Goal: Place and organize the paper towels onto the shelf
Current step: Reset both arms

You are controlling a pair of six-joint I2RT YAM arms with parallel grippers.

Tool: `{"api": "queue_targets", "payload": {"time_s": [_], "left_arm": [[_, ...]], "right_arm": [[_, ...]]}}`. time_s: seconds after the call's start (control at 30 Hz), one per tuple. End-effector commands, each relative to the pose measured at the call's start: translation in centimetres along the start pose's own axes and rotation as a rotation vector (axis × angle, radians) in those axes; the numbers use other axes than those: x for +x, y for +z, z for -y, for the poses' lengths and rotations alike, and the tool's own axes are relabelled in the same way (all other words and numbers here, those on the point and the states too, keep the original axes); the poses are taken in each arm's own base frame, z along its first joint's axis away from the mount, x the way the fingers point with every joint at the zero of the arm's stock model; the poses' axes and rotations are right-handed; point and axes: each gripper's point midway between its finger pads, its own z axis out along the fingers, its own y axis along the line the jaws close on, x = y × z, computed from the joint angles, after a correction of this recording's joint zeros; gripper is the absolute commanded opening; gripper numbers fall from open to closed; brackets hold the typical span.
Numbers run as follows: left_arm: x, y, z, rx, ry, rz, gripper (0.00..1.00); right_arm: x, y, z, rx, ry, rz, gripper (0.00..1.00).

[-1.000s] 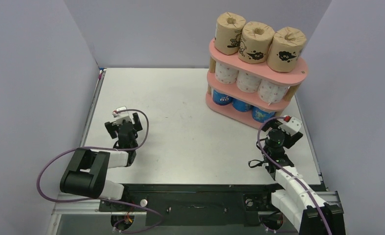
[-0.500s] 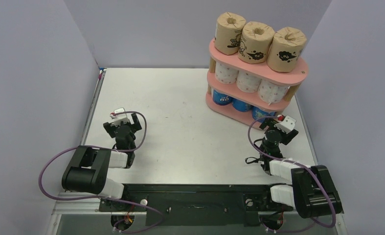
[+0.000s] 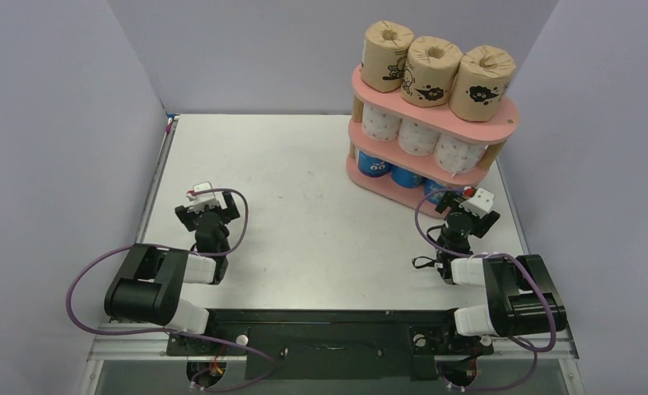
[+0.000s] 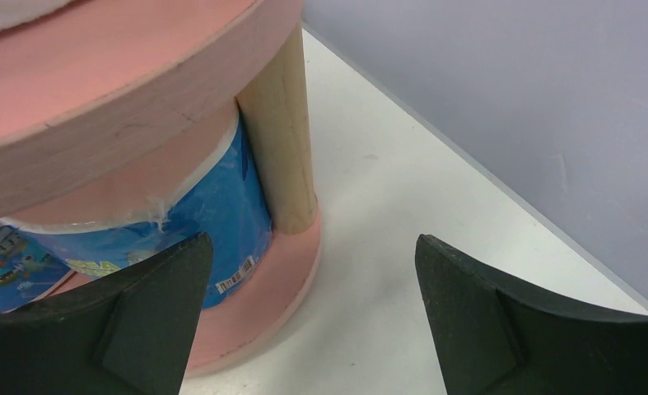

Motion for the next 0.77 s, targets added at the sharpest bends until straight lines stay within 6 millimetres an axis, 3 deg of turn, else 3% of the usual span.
{"api": "queue_targets", "payload": {"time_s": [0.0, 0.73], "left_arm": [[-1.27, 0.17, 0.16, 0.002, -0.021, 0.051, 0.96], [-0.97, 0.77, 0.31, 0.047, -0.034, 0.02, 0.96]], "right_arm": [[-1.42, 0.41, -0.73, -0.021, 0.052, 0.035, 0.89], [-1.46, 0.39, -0.77, -0.019, 0.047, 0.037, 0.89]]}}
